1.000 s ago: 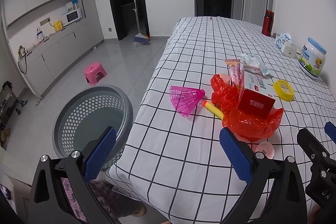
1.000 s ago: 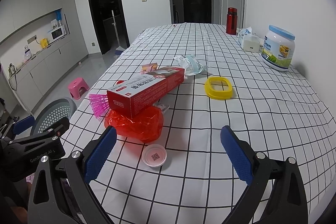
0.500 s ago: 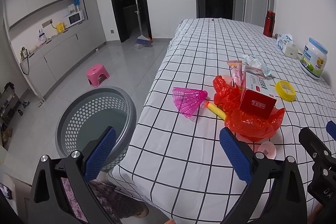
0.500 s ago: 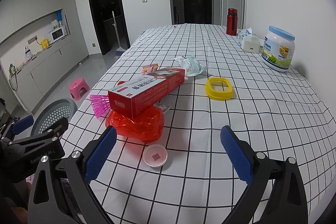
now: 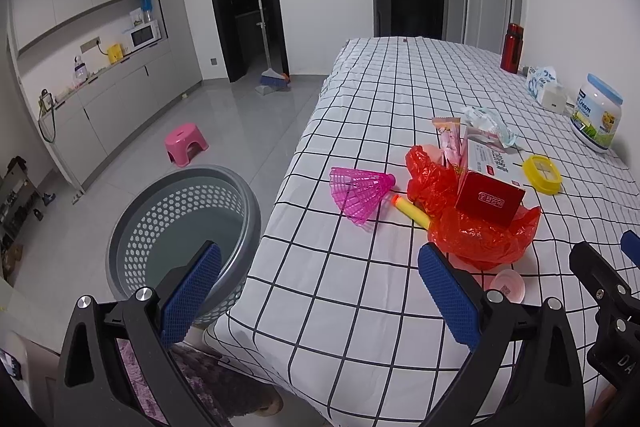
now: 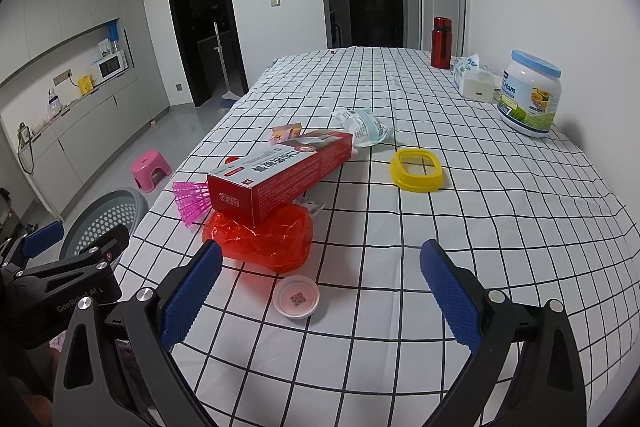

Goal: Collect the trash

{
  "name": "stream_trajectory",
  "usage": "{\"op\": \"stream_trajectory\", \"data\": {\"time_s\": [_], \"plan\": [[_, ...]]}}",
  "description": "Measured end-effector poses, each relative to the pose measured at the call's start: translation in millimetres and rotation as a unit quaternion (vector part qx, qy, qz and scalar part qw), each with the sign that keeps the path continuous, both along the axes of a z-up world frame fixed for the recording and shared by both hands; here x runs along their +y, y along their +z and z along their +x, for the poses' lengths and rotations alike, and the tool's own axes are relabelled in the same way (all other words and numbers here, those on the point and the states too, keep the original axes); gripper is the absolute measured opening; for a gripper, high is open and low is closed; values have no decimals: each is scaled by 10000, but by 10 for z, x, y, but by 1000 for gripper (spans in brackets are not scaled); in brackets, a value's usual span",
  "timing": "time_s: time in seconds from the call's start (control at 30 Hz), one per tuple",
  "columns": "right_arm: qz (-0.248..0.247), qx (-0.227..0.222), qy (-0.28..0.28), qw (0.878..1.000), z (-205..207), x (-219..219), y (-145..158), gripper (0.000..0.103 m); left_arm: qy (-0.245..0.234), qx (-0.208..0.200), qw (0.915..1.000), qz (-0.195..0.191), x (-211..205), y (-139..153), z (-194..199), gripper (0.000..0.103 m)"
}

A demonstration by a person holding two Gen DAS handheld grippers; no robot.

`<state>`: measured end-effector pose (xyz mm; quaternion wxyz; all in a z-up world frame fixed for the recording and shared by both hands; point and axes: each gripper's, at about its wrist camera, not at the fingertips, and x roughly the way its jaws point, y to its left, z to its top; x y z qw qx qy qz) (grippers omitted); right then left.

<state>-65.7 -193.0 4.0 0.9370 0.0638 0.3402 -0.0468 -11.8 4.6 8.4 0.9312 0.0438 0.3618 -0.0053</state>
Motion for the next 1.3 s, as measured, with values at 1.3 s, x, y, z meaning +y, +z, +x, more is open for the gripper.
{"op": "stream_trajectory", "data": {"time_s": [1.3], "plan": [[108, 210, 32, 9997, -25, -165, -220, 95, -72, 213, 9997, -4, -41, -135, 48, 97]]}}
